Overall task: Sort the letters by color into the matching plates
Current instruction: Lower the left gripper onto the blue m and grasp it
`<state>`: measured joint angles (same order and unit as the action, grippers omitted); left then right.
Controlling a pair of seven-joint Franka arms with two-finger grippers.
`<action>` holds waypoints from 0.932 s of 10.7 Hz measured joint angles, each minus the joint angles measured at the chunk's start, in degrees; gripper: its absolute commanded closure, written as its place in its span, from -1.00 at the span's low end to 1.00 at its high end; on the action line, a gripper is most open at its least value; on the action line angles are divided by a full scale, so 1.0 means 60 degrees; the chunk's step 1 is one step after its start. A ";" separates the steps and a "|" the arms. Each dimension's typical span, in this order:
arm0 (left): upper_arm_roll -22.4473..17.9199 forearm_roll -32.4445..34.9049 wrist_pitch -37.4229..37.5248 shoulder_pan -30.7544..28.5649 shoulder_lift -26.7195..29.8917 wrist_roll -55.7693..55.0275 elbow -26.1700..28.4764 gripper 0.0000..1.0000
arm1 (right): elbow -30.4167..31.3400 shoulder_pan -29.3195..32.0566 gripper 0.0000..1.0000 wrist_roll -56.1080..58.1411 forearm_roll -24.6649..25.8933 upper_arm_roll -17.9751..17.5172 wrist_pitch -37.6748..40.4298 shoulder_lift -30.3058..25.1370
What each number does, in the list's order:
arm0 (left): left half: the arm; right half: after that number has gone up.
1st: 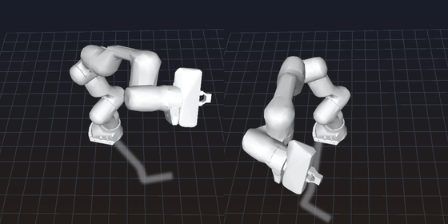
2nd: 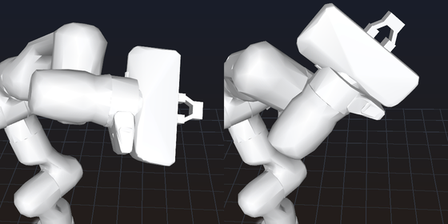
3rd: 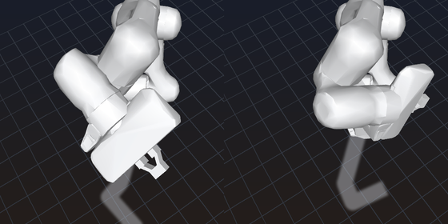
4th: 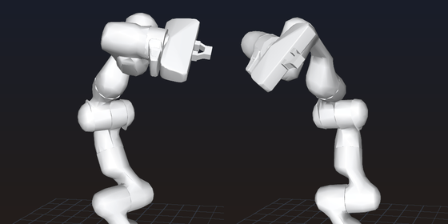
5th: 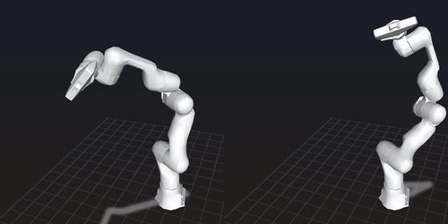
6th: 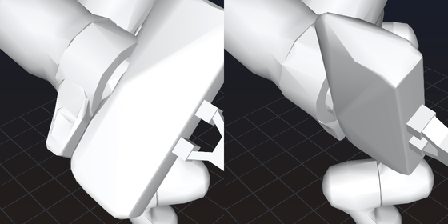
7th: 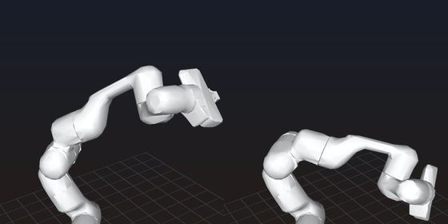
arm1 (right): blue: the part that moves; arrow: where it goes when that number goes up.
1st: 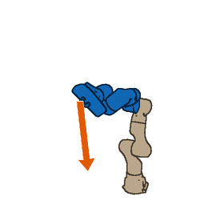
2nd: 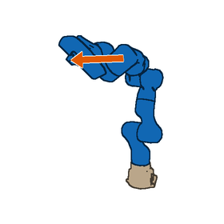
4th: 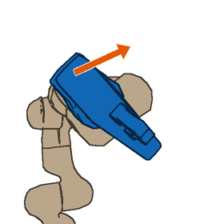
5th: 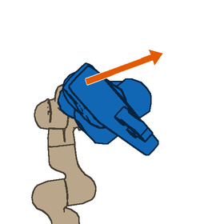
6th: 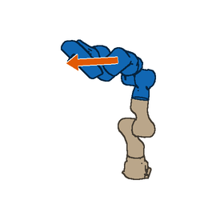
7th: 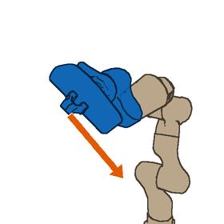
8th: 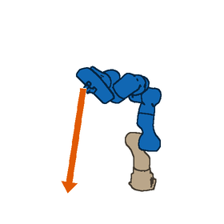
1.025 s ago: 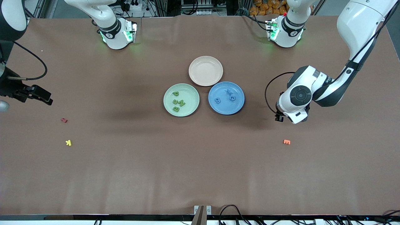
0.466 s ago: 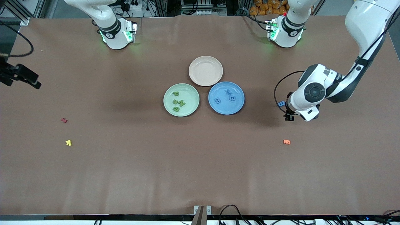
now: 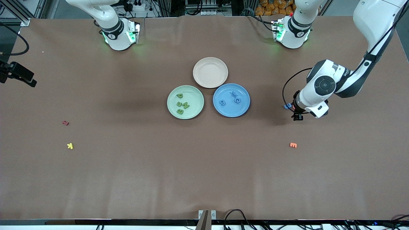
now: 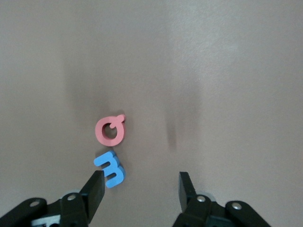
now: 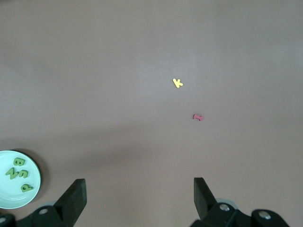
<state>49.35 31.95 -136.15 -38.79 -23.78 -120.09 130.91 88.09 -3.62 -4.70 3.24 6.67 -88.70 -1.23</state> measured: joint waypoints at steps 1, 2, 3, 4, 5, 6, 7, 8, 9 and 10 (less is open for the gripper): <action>0.0001 0.0127 -0.0330 -0.0001 0.0070 -0.0430 0.0177 -0.39 | 0.0002 0.0005 -1.00 0.0000 0.0017 0.0000 0.0026 0.0041; 0.0001 0.0395 -0.0638 -0.0003 0.0115 -0.0937 0.0341 -0.38 | 0.0002 0.0005 -1.00 0.0000 0.0022 0.0000 0.0029 0.0049; 0.0002 0.0625 -0.0817 -0.0003 0.0134 -0.1382 0.0466 -0.39 | -0.0001 0.0005 -1.00 0.0000 0.0024 0.0000 0.0029 0.0049; 0.0002 0.0723 -0.0904 -0.0003 0.0135 -0.1716 0.0552 -0.39 | -0.0002 0.0005 -1.00 0.0000 0.0029 0.0000 0.0018 0.0049; 0.0002 0.0738 -0.0933 -0.0003 0.0136 -0.1985 0.0587 -0.39 | -0.0002 0.0005 -1.00 -0.0001 0.0033 0.0000 0.0014 0.0049; 0.0002 0.0753 -0.0953 -0.0006 0.0146 -0.2378 0.0590 -0.39 | -0.0002 0.0008 -1.00 -0.0001 0.0036 0.0001 0.0013 0.0049; 0.0003 0.0760 -0.0973 -0.0006 0.0162 -0.2613 0.0590 -0.39 | -0.0002 0.0019 -1.00 -0.0002 0.0039 0.0002 0.0013 0.0049; 0.0005 0.0768 -0.0978 -0.0005 0.0167 -0.2707 0.0596 -0.39 | -0.0002 0.0034 -1.00 -0.0002 0.0040 0.0006 0.0013 0.0049; 0.0007 0.0770 -0.0982 -0.0005 0.0167 -0.2732 0.0609 -0.39 | -0.0002 0.0037 -1.00 -0.0002 0.0045 0.0017 0.0013 0.0062; 0.0007 0.0770 -0.0987 -0.0005 0.0167 -0.2756 0.0626 -0.39 | -0.0012 0.0037 -1.00 -0.0002 0.0049 0.0025 0.0006 0.0102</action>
<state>49.40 36.57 -142.07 -38.82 -22.78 -136.63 134.66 88.02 -3.39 -4.72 3.54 6.82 -88.66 -0.62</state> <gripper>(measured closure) 0.304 0.000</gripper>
